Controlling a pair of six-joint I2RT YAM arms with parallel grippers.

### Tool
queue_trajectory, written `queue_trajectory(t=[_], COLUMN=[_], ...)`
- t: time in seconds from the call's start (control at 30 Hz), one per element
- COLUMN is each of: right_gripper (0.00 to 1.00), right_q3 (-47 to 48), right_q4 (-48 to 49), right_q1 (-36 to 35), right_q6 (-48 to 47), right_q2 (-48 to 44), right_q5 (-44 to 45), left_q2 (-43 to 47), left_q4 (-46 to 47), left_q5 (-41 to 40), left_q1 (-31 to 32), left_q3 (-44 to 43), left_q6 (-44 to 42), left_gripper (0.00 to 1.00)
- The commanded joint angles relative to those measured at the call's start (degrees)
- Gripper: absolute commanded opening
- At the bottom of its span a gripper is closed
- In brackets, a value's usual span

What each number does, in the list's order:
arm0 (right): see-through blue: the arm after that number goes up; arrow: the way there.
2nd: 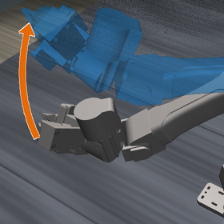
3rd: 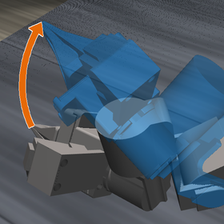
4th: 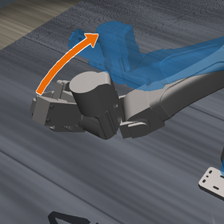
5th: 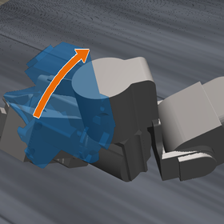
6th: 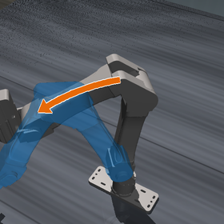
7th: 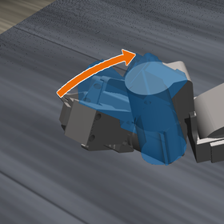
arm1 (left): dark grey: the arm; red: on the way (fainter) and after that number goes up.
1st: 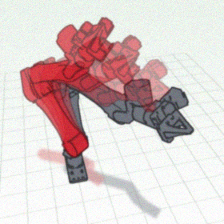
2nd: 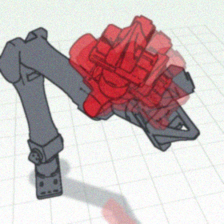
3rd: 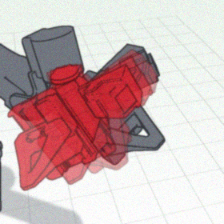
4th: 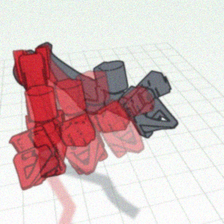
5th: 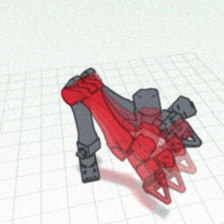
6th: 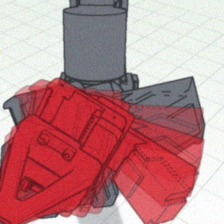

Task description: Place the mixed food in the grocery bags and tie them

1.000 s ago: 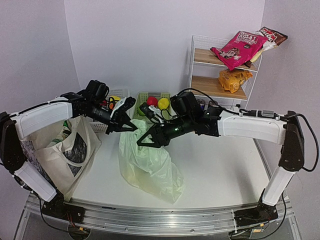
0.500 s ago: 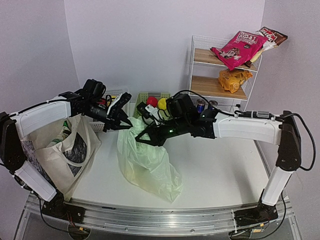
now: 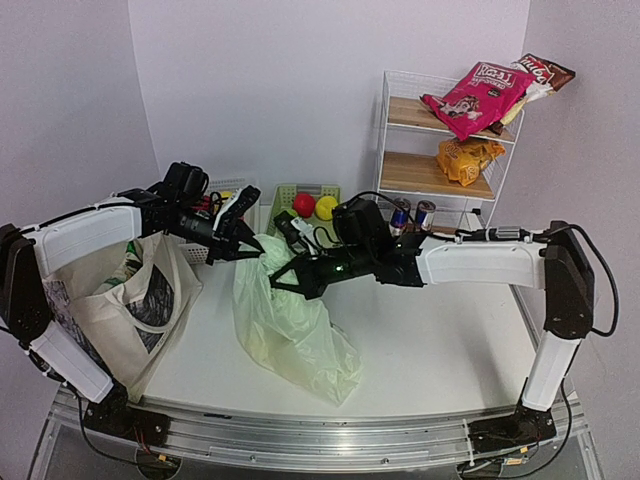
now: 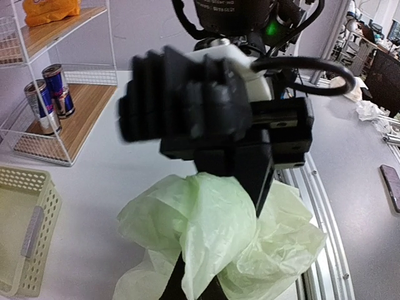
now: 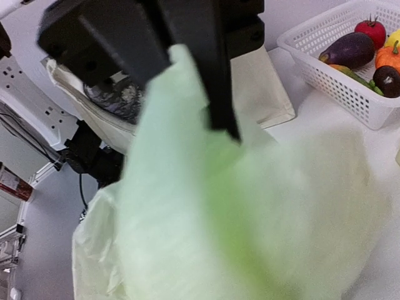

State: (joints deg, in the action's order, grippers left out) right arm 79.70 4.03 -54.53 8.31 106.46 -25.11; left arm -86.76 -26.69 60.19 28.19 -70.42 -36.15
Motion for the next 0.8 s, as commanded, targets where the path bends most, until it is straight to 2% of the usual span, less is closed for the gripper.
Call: queue_trajectory(t=[0.0,0.07,0.17,0.23,0.37,0.43,0.5,0.6,0.67,0.77], right_gripper=[0.00,0.00,0.00,0.00,0.00,0.00,0.00,0.00,0.00,0.00], right_q3=[-3.23,-3.49,-5.36,-6.57,-6.15,-6.45,-6.99,-8.15,-7.71,-5.90], right_q4=[7.22,9.23,18.09,22.56,23.42,23.50,23.36,22.98,22.54,22.51], right_q1=[1.75,1.71,1.73,1.72,1.72,1.73,1.72,1.76,1.75,1.77], right_q6=[8.03,11.97,18.06,20.05,22.26,23.43,24.55,24.51,24.48,25.87], right_q2=[-4.37,-4.31,-4.05,-4.29,-3.88,-3.80,-4.19,-5.39,-5.52,-4.24], right_q5=[-16.71,-20.95,-23.06,-22.59,-23.20,-22.66,-20.54,-14.29,-12.02,-11.79], left_q2=[1.84,2.43,3.05,3.13,4.73,5.77,7.80,12.87,15.80,16.50], left_q4=[5.12,5.90,5.95,4.34,3.31,0.56,-4.26,-9.90,-11.30,-11.07], left_q5=[-4.55,-5.25,-4.74,-5.58,-8.54,-8.19,-5.26,-7.82,-11.36,-10.45], left_q1=[-3.69,-3.68,-3.41,-3.00,-2.95,-2.96,-2.46,3.13,8.72,9.79], left_q3=[0.12,0.93,1.78,1.78,1.01,-1.15,-3.64,-2.77,0.50,2.92], left_q6=[-1.06,-3.95,-5.56,-7.03,-8.01,-10.29,-16.45,-22.22,-22.53,-17.55], left_gripper=[0.00,0.00,0.00,0.05,0.48,0.56,0.55,0.44,0.35,0.24])
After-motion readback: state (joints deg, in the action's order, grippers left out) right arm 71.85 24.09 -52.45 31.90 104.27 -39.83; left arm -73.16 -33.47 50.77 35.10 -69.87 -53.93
